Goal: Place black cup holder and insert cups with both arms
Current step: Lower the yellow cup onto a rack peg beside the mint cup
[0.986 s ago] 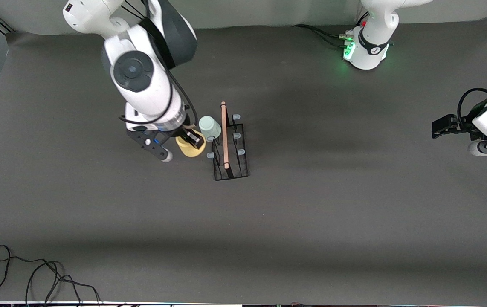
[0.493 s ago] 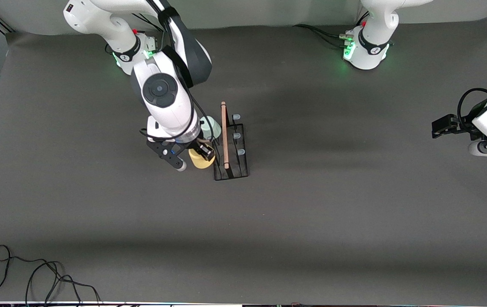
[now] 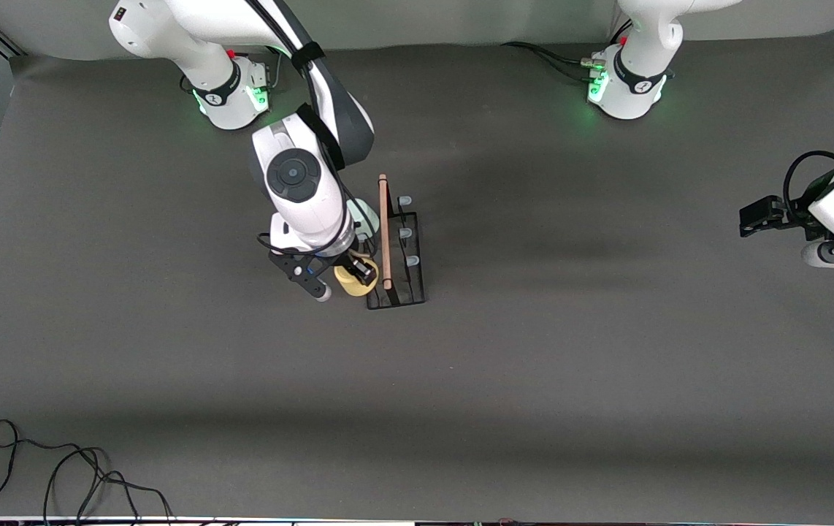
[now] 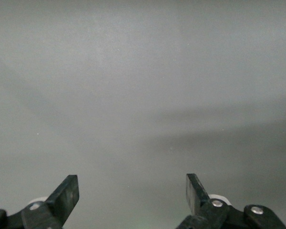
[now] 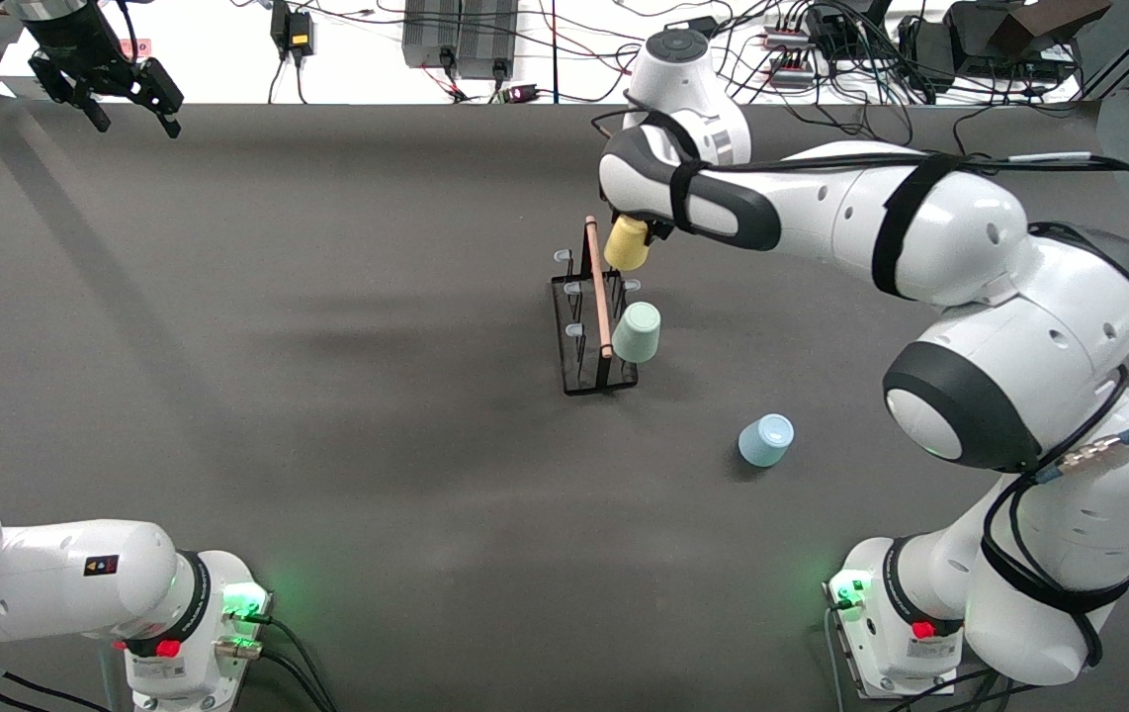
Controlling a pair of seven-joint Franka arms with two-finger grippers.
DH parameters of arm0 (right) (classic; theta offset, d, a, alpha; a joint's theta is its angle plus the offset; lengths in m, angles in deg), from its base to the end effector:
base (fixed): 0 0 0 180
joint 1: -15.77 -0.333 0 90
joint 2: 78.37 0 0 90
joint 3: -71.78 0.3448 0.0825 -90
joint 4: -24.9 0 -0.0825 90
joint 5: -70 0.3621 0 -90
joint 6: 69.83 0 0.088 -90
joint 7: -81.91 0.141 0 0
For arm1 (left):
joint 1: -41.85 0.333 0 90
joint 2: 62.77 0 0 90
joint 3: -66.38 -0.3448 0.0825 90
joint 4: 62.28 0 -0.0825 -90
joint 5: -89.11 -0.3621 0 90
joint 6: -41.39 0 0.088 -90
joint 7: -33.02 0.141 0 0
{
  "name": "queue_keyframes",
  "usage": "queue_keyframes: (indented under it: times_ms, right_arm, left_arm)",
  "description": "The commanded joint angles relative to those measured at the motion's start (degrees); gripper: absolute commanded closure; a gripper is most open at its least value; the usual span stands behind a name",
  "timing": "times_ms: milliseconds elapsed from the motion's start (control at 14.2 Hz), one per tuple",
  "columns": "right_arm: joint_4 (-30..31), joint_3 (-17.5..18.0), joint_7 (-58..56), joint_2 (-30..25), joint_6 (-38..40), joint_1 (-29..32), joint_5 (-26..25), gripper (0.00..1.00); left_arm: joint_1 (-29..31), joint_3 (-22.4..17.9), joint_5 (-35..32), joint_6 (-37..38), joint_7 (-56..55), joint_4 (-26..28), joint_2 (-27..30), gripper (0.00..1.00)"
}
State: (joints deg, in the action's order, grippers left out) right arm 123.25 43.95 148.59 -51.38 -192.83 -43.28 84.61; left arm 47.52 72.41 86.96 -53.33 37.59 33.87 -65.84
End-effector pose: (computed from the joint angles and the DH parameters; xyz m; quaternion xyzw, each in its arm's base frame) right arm 0.5336 0.3831 0.3453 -0.9377 0.3472 -0.0065 0.0087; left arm 0.5481 0.0029 0.5491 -0.9981 0.0453 0.0397 0.0144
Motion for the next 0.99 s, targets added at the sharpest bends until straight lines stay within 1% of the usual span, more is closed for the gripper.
queue_keyframes:
  times_ms: [0, 141, 211, 282, 423, 493, 563, 704, 775, 845, 915]
  right_arm:
    - [0.44, -0.56, 1.17, 1.31, -2.24, -1.07, 0.94, 0.95]
    - [0.35, -0.56, 1.17, 2.89, -3.12, -1.16, 1.03, 0.94]
    - [0.44, -0.56, 1.26, 3.42, -3.74, -1.42, 1.12, 0.70]
    - [0.17, -0.56, 1.26, 3.25, -3.65, -1.16, 2.34, 0.01]
    - [-0.88, -0.99, 0.47, 1.50, -2.00, -0.55, 3.23, 0.00]
    - [-2.19, -1.26, 0.12, 0.01, 1.58, -0.46, 3.23, 0.00]
    - [-5.07, -1.43, 0.21, -1.14, 6.67, -0.37, 3.14, 0.00]
    - [-12.18, -3.53, -0.06, -2.81, 18.79, -0.02, 2.79, 0.00]
    - [-14.57, -4.16, -0.23, -3.77, 23.11, -0.02, 2.70, 0.00]
    - [-15.72, -4.68, -0.75, -5.61, 26.28, 0.07, 2.44, 0.00]
    - [-15.56, -5.30, -3.63, -7.89, 27.80, -0.01, 2.35, 0.00]
  left_arm:
    - [0.14, 0.03, -0.22, 0.24, 0.70, -0.26, 0.27, 0.00]
    - [0.14, 0.03, -0.22, 0.24, 0.70, -0.26, 0.27, 0.00]
    - [0.14, 0.03, -0.30, 0.24, 0.70, -0.26, 0.27, 0.00]
    - [0.14, 0.03, -0.31, 0.24, 0.79, -0.26, 0.27, 0.00]
    - [0.14, 0.03, -0.22, 0.24, 0.70, -0.26, 0.27, 0.00]
    - [0.14, 0.03, -0.30, 0.24, 0.79, -0.26, 0.27, 0.00]
    - [0.14, 0.03, -0.22, 0.24, 0.79, -0.26, 0.27, 0.00]
    - [0.14, 0.03, -0.30, 0.24, 0.79, -0.26, 0.27, 0.00]
    - [0.14, 0.03, -0.22, 0.24, 0.70, -0.26, 0.27, 0.00]
    - [0.14, 0.03, -0.22, 0.24, 0.79, -0.26, 0.27, 0.00]
    - [0.14, 0.03, -0.22, 0.24, 0.79, -0.26, 0.27, 0.00]
